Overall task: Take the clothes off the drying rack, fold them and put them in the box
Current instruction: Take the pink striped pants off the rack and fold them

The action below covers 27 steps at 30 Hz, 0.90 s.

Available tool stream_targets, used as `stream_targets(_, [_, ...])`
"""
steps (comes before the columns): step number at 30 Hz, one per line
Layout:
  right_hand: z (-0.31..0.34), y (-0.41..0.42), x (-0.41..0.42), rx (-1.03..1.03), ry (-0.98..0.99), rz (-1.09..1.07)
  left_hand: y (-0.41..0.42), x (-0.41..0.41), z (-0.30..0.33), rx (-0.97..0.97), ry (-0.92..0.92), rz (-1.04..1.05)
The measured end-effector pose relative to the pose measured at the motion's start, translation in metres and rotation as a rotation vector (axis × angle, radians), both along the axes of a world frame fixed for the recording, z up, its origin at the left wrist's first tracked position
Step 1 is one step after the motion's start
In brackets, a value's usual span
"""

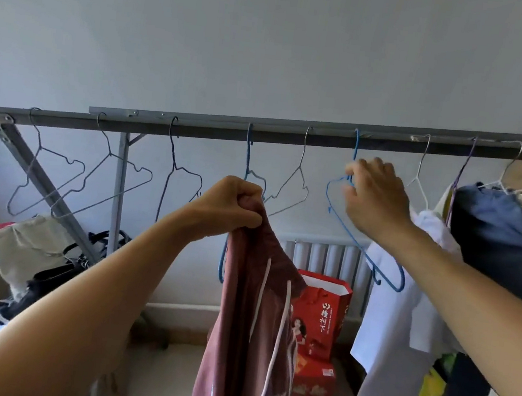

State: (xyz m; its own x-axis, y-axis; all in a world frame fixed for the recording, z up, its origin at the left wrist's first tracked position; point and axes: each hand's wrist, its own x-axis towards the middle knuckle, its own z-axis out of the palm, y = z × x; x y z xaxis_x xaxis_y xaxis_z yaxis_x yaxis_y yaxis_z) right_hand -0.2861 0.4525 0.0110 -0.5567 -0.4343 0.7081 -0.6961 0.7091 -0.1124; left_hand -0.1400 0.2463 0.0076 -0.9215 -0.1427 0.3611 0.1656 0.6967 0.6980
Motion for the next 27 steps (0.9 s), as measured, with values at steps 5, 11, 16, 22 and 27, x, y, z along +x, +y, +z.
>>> stream_targets(5, [-0.037, -0.03, 0.075, 0.087, -0.655, 0.795, -0.019, 0.023, 0.005, 0.035, 0.055, -0.043])
stream_targets(11, [-0.093, -0.036, 0.061, 0.491, -0.678, 0.534, -0.061, 0.088, 0.016, 0.131, 0.074, -0.017])
stream_targets(16, [-0.081, -0.048, 0.07, 0.563, -0.363, 0.402, -0.114, 0.143, 0.004, -0.419, -0.248, 0.293])
stream_targets(22, [-0.073, -0.074, 0.075, 0.484, -0.044, 0.388, -0.143, 0.182, -0.031, -0.751, -0.352, 0.477])
stream_targets(27, [-0.08, -0.091, 0.079, 0.304, 0.004, 0.549, -0.15, 0.194, -0.035, -0.796, -0.291, 0.545])
